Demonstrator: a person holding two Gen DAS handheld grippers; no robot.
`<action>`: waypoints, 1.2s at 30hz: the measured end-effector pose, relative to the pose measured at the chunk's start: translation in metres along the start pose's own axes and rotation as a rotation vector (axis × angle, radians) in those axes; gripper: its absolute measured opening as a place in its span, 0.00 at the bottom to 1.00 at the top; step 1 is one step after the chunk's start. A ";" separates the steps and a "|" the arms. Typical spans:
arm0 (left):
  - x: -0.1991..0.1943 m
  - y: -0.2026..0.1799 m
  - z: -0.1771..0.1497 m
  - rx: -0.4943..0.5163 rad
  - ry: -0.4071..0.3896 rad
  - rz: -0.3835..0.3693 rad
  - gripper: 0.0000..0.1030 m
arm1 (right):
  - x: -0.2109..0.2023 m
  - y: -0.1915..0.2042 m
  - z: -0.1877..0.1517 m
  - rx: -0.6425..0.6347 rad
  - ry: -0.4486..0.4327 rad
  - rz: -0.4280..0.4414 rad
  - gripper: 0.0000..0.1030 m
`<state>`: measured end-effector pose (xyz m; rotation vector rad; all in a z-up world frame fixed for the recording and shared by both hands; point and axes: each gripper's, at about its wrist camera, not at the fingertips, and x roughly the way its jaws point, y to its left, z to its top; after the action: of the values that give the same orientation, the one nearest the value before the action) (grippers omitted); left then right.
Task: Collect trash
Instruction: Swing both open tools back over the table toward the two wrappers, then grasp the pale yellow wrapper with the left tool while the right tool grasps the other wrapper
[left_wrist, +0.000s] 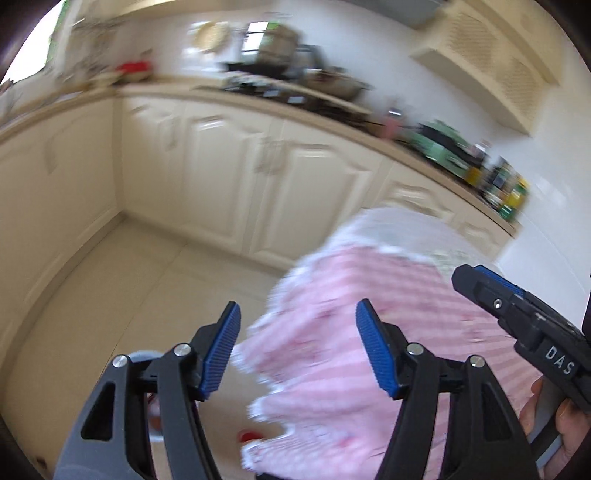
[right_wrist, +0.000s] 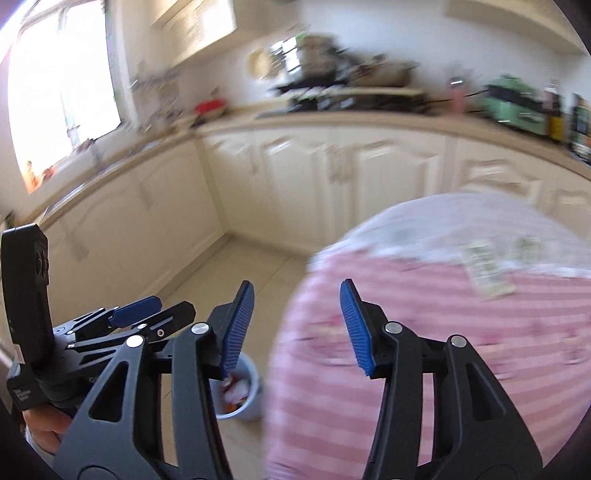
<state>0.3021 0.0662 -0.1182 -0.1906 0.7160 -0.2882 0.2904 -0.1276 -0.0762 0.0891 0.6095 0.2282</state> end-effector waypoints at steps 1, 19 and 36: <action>0.004 -0.022 0.006 0.035 0.002 -0.019 0.62 | -0.010 -0.017 0.002 0.017 -0.015 -0.029 0.49; 0.178 -0.224 0.039 0.158 0.330 -0.070 0.62 | -0.023 -0.244 0.013 0.214 0.041 -0.256 0.50; 0.211 -0.223 0.038 0.179 0.328 -0.038 0.07 | 0.025 -0.274 0.028 0.287 0.127 -0.215 0.54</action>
<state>0.4361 -0.2093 -0.1604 0.0150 1.0065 -0.4235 0.3773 -0.3885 -0.1081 0.2863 0.7698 -0.0642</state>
